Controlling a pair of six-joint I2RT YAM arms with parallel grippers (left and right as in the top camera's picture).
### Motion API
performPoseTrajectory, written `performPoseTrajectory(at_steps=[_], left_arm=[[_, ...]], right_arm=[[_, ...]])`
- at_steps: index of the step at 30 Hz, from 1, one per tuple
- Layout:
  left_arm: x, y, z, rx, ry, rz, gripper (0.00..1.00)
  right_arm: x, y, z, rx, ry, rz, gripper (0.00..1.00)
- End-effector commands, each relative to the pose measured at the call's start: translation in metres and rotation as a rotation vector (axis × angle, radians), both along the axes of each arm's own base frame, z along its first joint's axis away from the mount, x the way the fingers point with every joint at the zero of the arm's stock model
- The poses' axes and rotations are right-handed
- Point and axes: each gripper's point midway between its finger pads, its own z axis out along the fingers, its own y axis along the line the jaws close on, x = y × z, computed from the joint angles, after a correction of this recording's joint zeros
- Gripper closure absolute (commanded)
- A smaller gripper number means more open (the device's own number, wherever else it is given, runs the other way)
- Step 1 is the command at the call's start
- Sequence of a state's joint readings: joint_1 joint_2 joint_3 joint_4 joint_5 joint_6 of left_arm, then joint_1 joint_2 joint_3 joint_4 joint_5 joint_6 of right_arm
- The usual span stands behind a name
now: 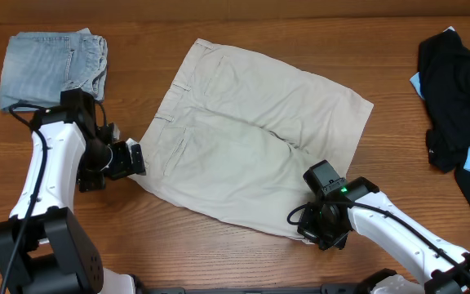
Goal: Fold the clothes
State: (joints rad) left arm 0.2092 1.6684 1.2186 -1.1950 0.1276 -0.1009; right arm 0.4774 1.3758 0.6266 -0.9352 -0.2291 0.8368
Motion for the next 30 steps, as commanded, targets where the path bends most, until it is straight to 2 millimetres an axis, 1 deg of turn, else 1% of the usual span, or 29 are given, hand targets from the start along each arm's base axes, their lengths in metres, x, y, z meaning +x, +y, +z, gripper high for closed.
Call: performPoseTrajectory(at_steps=[1, 8, 12, 17, 19, 20, 23, 28, 30], left_arm=[[0.002, -0.002, -0.012, 0.009, -0.005, 0.109, 0.02], [0.022, 0.002, -0.038, 0.022, -0.100, 0.259, 0.04], [0.030, 0.000, -0.045, -0.001, -0.143, 0.305, 0.08], [0.031, -0.001, -0.051, -0.003, -0.154, 0.304, 0.15], [0.029, -0.001, -0.054, -0.002, -0.152, 0.304, 0.21], [0.028, -0.001, -0.056, -0.002, -0.155, 0.304, 0.23], [0.028, -0.001, -0.062, -0.002, -0.167, 0.304, 0.25], [0.024, -0.002, -0.070, -0.002, -0.169, 0.304, 0.26], [0.022, -0.002, -0.072, -0.002, -0.165, 0.304, 0.30]], right_arm=[[0.008, 0.003, 0.004, 0.011, -0.020, -0.004, 0.96], [0.009, 0.002, 0.004, 0.004, -0.024, -0.004, 0.96], [0.009, 0.001, 0.004, 0.001, -0.025, -0.003, 0.96], [0.010, 0.002, 0.004, 0.003, -0.028, -0.004, 0.96], [0.010, 0.002, 0.004, 0.004, -0.029, -0.004, 0.96], [0.010, 0.002, 0.004, 0.004, -0.030, -0.004, 0.96], [0.012, 0.002, 0.004, 0.006, -0.034, -0.004, 0.95], [0.012, 0.003, 0.004, 0.006, -0.034, -0.010, 0.94], [0.012, 0.003, 0.004, 0.005, -0.033, -0.016, 0.94]])
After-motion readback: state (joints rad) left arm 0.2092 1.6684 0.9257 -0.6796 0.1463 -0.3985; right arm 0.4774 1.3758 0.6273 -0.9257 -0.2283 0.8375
